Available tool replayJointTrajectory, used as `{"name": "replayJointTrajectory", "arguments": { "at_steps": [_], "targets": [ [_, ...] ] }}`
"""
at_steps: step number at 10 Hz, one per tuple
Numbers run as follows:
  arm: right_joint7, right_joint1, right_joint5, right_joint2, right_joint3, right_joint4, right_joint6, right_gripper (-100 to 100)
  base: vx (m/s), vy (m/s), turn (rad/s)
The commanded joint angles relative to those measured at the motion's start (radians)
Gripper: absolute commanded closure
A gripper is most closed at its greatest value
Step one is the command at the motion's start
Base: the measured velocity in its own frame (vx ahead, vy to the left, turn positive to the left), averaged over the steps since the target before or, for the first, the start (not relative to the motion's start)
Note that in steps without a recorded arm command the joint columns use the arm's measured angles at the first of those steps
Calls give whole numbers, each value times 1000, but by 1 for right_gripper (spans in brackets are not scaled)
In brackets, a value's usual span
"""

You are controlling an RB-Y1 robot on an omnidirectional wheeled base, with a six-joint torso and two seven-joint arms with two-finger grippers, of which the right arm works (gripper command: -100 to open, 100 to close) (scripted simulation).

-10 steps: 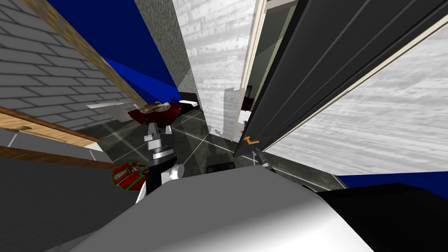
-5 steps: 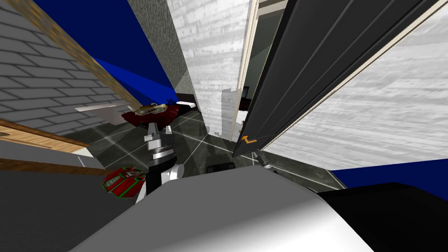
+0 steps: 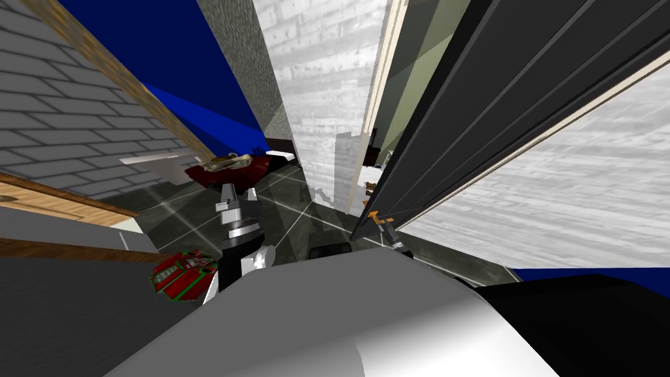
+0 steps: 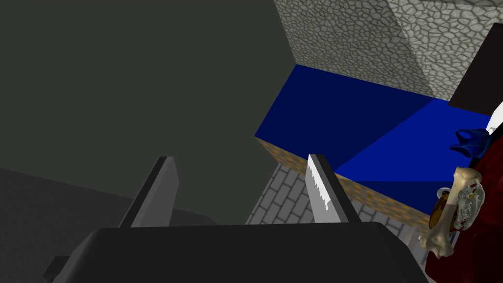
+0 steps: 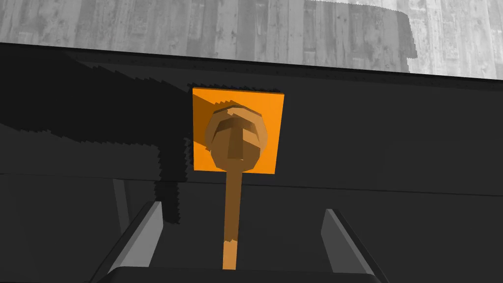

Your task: Pull the door open

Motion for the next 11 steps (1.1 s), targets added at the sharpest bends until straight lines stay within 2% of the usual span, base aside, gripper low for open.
{"name": "replayJointTrajectory", "arguments": {
  "at_steps": [1, 2, 3, 8, 9, 11],
  "targets": [
    [-4, -30, 1, 5, -1, 43, -8, -100, 145, 10, 26],
    [-1, -18, 1, 3, -1, 24, 0, -100, 54, 3, 4],
    [-1, -18, 1, 3, -1, 24, 0, 100, 0, 0, 0],
    [-1, -18, 1, 3, -1, 24, 0, 100, -11, -1, 1],
    [-1, -5, 7, 1, 11, 26, -22, 100, -117, -48, 162],
    [-2, -1, 9, 0, 15, 26, -29, 100, -151, -61, 78]
  ]
}}
